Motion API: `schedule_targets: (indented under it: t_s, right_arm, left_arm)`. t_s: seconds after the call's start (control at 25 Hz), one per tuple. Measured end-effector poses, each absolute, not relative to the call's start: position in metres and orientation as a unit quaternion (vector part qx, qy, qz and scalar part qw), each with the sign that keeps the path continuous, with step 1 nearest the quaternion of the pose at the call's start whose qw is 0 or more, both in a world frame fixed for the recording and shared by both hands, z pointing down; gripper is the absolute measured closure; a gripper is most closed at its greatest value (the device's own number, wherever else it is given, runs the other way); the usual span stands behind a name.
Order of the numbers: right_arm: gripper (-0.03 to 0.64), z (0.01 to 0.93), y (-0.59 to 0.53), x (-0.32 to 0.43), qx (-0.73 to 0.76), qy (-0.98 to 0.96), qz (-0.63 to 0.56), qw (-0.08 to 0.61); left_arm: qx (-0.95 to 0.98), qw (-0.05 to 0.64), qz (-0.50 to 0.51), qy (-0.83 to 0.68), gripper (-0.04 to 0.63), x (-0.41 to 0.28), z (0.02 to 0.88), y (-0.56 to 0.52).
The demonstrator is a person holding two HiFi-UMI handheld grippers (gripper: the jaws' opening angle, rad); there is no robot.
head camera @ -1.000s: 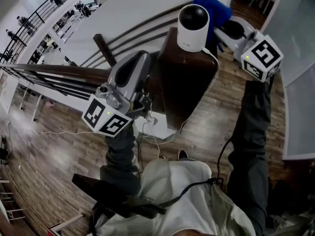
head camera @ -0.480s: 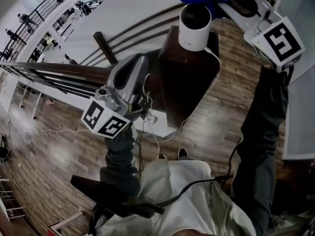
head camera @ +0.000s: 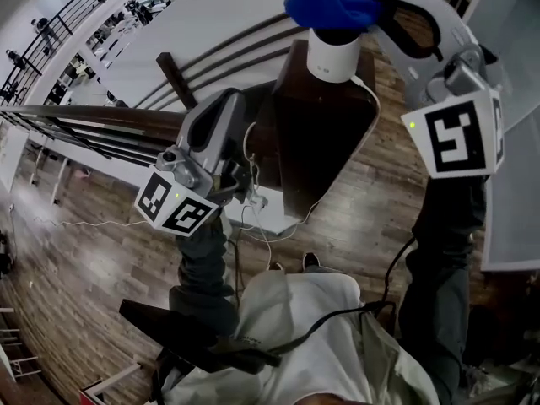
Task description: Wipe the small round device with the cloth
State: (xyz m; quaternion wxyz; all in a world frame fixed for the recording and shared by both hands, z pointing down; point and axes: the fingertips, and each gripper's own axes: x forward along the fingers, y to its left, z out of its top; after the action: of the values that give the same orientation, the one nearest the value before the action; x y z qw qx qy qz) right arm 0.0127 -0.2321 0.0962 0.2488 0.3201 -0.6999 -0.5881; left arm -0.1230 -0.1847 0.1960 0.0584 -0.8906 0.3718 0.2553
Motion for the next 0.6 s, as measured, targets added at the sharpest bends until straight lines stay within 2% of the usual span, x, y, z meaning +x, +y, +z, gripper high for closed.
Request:
schedule_targets:
  t_s: [0.16,0.32,0.48,0.6]
  right_arm:
    - [0.571,0.138,-0.213,-0.002,0.294,-0.637,-0.637,0.319]
    - [0.572,0.178,-0.210,0.003,0.268,-0.639,-0.621,0.366]
    - [0.572,0.171,-0.208,0.011,0.277,-0.673,-0.593,0.345]
    - [0.572,0.131,-0.210,0.013,0.319,-0.668,-0.608,0.289]
  left_arm:
    - [-0.895,0.055,0.251,0.363,0.592,-0.117,0.197,-0.182]
    - [-0.895,0.054,0.255,0.362,0.592,-0.113,0.198,-0.177]
    - [-0.896,0.049,0.255,0.361,0.592,-0.114,0.200,-0.174]
    - [-0.894,0.048,0.258,0.362,0.592,-0.116,0.198,-0.170]
